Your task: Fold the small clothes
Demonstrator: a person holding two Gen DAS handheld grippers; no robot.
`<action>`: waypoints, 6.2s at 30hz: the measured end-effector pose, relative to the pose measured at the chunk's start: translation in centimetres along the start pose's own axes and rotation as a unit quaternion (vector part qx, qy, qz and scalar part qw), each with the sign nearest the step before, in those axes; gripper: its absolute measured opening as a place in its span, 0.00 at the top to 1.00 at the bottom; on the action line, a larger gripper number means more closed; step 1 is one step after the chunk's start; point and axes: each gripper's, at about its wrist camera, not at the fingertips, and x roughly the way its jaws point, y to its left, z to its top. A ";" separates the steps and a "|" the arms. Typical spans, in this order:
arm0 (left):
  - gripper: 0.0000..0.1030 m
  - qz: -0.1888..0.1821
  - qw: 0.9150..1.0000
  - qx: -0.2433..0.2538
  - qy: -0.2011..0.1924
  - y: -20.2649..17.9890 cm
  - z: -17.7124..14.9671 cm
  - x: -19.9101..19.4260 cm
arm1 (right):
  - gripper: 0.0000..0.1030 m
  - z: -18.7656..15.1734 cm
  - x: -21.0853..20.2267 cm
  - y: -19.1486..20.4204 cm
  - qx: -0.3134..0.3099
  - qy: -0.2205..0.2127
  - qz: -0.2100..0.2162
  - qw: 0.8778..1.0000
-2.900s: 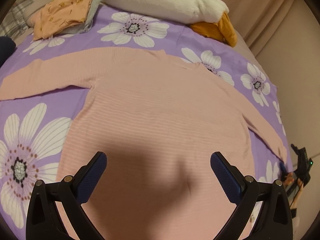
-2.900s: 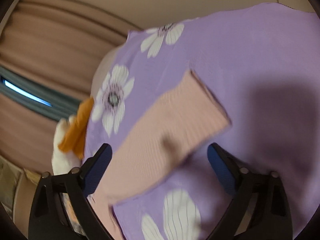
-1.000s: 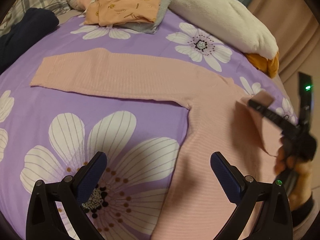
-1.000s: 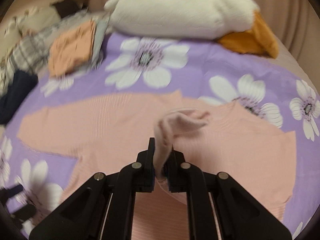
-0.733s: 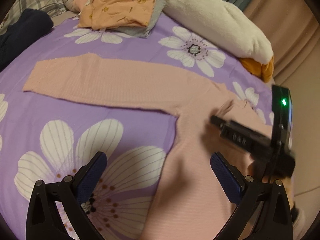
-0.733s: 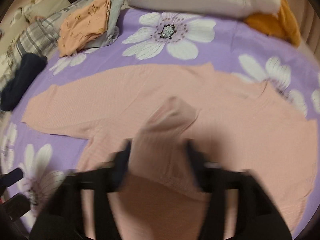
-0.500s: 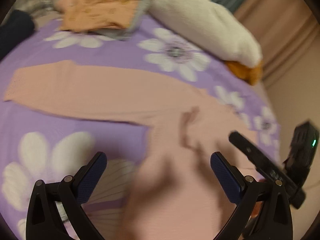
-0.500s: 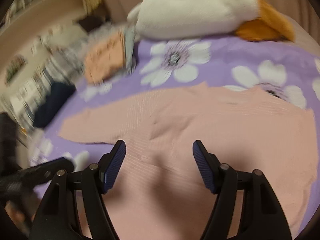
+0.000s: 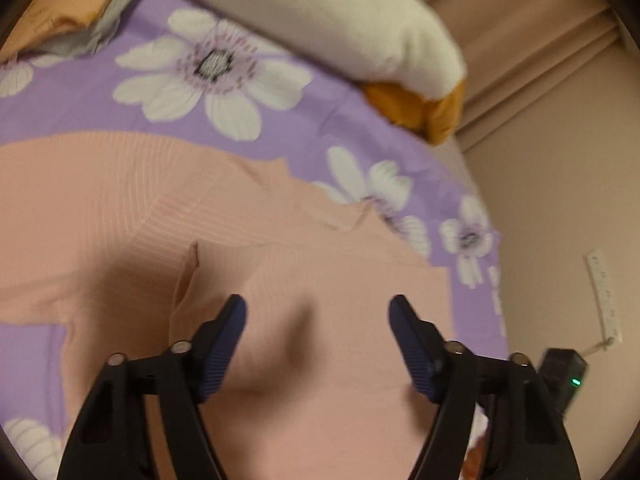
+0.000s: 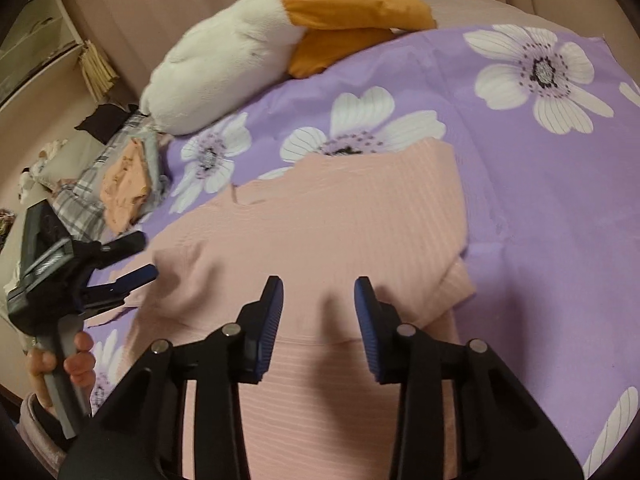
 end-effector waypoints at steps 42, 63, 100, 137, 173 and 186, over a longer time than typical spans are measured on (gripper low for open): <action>0.24 0.023 0.895 -0.354 -0.269 30.0 -2.5 -21.3 | 0.42 -5.3 -3.0 5.6 -0.008 0.009 0.028 1.000; 0.98 0.176 0.926 -0.245 -0.226 26.4 0.5 -21.9 | 0.42 -5.8 -2.9 6.5 -0.024 0.014 0.024 0.999; 0.97 0.120 0.979 0.159 0.031 -9.3 -5.3 3.5 | 0.36 -7.9 -9.7 -4.1 0.096 -0.050 0.026 0.994; 0.36 0.084 0.996 0.009 -0.041 7.2 -7.8 -12.2 | 0.88 0.7 4.3 6.4 -0.007 0.039 0.083 0.996; 0.36 0.109 0.994 0.015 -0.026 7.5 -6.8 -11.9 | 0.89 5.8 -1.1 2.1 0.027 -0.012 0.020 0.999; 0.36 0.062 0.995 0.079 -0.024 1.8 -1.5 -6.6 | 0.63 4.7 -1.6 -1.3 0.008 -0.025 -0.038 0.999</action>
